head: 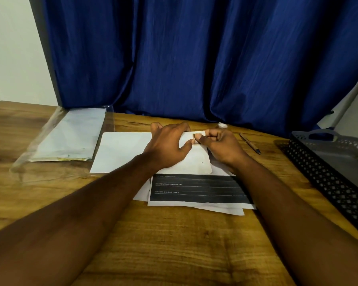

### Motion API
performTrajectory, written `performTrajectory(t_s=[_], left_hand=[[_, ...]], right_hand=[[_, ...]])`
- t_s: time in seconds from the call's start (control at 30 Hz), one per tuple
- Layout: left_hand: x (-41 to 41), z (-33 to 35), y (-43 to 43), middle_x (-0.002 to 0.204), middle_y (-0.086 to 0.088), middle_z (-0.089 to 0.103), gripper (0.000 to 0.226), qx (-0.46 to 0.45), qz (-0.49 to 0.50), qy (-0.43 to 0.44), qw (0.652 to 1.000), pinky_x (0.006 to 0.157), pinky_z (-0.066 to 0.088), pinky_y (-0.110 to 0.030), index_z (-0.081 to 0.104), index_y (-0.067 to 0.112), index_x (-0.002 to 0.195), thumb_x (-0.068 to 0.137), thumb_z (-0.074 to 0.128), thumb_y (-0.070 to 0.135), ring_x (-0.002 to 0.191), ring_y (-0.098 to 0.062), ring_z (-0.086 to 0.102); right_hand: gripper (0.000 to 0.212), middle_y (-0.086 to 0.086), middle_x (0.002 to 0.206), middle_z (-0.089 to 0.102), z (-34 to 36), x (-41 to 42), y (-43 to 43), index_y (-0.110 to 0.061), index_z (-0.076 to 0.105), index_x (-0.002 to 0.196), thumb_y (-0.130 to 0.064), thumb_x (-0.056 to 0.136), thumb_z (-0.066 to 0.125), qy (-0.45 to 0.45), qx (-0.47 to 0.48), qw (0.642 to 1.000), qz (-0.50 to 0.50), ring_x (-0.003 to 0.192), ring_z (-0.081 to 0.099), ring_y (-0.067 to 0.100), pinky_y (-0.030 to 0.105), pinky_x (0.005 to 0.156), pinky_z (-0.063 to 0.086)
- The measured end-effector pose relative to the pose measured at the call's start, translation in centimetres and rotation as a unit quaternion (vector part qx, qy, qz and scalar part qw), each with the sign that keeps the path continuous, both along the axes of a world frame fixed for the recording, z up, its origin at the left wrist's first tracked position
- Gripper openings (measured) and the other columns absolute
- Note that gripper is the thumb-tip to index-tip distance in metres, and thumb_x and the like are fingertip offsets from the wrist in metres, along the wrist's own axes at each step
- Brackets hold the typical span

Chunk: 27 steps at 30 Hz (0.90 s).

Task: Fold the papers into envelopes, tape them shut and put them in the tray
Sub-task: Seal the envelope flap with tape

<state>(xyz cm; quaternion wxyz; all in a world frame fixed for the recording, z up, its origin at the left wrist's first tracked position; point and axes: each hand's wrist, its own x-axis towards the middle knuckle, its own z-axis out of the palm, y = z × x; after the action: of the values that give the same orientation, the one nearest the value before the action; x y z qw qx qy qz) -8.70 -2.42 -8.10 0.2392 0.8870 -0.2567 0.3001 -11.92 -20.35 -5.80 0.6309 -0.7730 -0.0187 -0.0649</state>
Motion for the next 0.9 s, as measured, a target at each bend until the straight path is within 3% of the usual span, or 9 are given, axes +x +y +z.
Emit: performTrajectory(t_s=[0.1,0.2,0.33,0.6,0.73,0.8,0.9], left_hand=[[0.08,0.00,-0.01,0.119,0.004,0.070,0.030,-0.007,0.000,0.006,1.000,0.093,0.024,-0.039,0.061,0.023,0.122,0.100,0.061,0.043,0.110,-0.018,0.059],[0.15,-0.05,0.15,0.118,0.005,0.069,0.029,-0.017,-0.004,0.014,1.000,0.093,0.023,-0.037,0.061,0.025,0.121,0.100,0.060,0.044,0.110,-0.017,0.059],[0.10,-0.10,0.28,0.111,0.006,0.069,0.025,-0.030,-0.008,0.017,0.999,0.089,0.022,-0.037,0.061,0.024,0.117,0.101,0.058,0.044,0.104,-0.016,0.059],[0.14,-0.25,0.28,0.116,0.006,0.070,0.034,-0.024,0.001,0.028,0.999,0.095,0.028,-0.042,0.061,0.026,0.117,0.095,0.065,0.051,0.109,-0.018,0.060],[0.13,0.09,0.01,0.117,0.008,0.069,0.035,-0.038,0.004,0.029,0.999,0.099,0.029,-0.042,0.061,0.027,0.118,0.095,0.067,0.053,0.110,-0.015,0.059],[0.14,0.15,-0.06,0.117,0.007,0.069,0.036,-0.037,0.007,0.023,0.999,0.097,0.028,-0.040,0.060,0.026,0.118,0.095,0.067,0.053,0.110,-0.016,0.059],[0.09,-0.02,0.13,0.118,0.006,0.069,0.037,-0.031,0.000,0.022,0.999,0.096,0.027,-0.040,0.061,0.025,0.119,0.095,0.067,0.052,0.112,-0.017,0.059]], right_hand=[[0.021,0.009,0.094,0.082,0.25,-0.21,0.21,0.000,0.075,0.113,-0.016,0.101,0.069,0.004,0.015,1.000,0.006,0.072,0.077,0.013,0.021,0.055,0.057],[0.018,-0.001,0.083,0.081,0.61,-0.46,0.38,-0.004,0.075,0.112,-0.016,0.102,0.067,0.020,0.025,0.999,0.004,0.066,0.077,0.009,0.019,0.050,0.055],[0.018,0.003,0.088,0.081,0.57,-0.58,0.43,-0.003,0.075,0.113,-0.015,0.103,0.066,0.022,0.036,0.999,0.011,0.067,0.077,0.008,0.018,0.051,0.055],[0.023,0.007,0.092,0.082,0.13,-0.44,0.56,0.000,0.076,0.115,-0.017,0.102,0.068,0.015,0.028,0.999,0.001,0.067,0.077,0.011,0.021,0.053,0.057],[0.016,-0.002,0.075,0.079,0.39,-0.29,0.71,-0.003,0.076,0.107,-0.017,0.103,0.067,0.000,0.028,1.000,-0.015,0.058,0.073,0.008,0.021,0.048,0.056],[0.014,-0.003,0.075,0.079,0.31,-0.13,0.76,-0.006,0.076,0.104,-0.018,0.103,0.068,-0.012,0.015,1.000,-0.022,0.060,0.074,0.009,0.023,0.051,0.059],[0.019,0.011,0.091,0.082,-0.25,0.12,0.71,-0.002,0.077,0.109,-0.017,0.102,0.070,-0.008,0.035,0.999,-0.008,0.074,0.077,0.020,0.033,0.064,0.063]])
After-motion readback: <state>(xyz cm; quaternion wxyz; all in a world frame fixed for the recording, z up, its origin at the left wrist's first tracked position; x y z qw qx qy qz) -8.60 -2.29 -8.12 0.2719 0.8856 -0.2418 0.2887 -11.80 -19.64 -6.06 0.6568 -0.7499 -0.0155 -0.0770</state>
